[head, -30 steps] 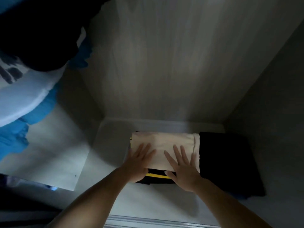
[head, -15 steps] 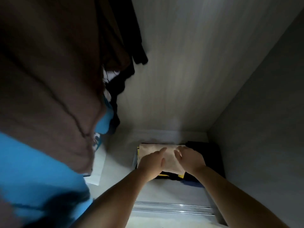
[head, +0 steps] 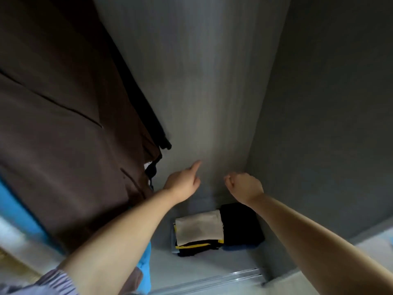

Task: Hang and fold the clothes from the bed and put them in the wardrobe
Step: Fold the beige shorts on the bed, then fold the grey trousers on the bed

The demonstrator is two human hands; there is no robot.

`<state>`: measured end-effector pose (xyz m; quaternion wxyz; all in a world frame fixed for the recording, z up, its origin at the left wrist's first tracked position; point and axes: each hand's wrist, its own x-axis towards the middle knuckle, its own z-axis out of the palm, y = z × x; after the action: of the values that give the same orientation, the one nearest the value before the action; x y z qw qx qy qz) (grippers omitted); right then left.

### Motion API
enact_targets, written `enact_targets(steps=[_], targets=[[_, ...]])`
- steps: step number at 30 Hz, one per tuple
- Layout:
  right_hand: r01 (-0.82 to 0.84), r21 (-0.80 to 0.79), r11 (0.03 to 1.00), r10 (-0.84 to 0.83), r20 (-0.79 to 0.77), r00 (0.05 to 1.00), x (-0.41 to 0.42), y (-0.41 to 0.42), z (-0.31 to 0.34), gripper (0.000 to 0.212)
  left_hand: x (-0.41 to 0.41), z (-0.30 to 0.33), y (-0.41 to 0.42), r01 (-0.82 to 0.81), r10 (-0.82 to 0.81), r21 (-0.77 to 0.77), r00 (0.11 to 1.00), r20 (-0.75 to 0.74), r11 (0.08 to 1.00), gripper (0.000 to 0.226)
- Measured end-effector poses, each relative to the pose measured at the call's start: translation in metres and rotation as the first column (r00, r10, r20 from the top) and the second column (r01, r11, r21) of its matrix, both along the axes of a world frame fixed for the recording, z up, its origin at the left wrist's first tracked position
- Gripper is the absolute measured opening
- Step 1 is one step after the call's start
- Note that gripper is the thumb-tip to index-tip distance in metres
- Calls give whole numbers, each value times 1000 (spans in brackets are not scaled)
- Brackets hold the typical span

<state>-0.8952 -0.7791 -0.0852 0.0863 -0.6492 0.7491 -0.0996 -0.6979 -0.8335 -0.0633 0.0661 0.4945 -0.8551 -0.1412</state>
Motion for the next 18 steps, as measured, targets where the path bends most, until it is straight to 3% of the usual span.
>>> enact_targets(steps=[10,18], targets=[[113,-117,987,-114,-1,994,-69,113,63,33,-95,54,91,222,-224,-71,975,-16,972,52],[223,-90,971,-230,-72,971,-166,284,69,33,-195,58,219,387,-390,-75,920,-33,919,50]])
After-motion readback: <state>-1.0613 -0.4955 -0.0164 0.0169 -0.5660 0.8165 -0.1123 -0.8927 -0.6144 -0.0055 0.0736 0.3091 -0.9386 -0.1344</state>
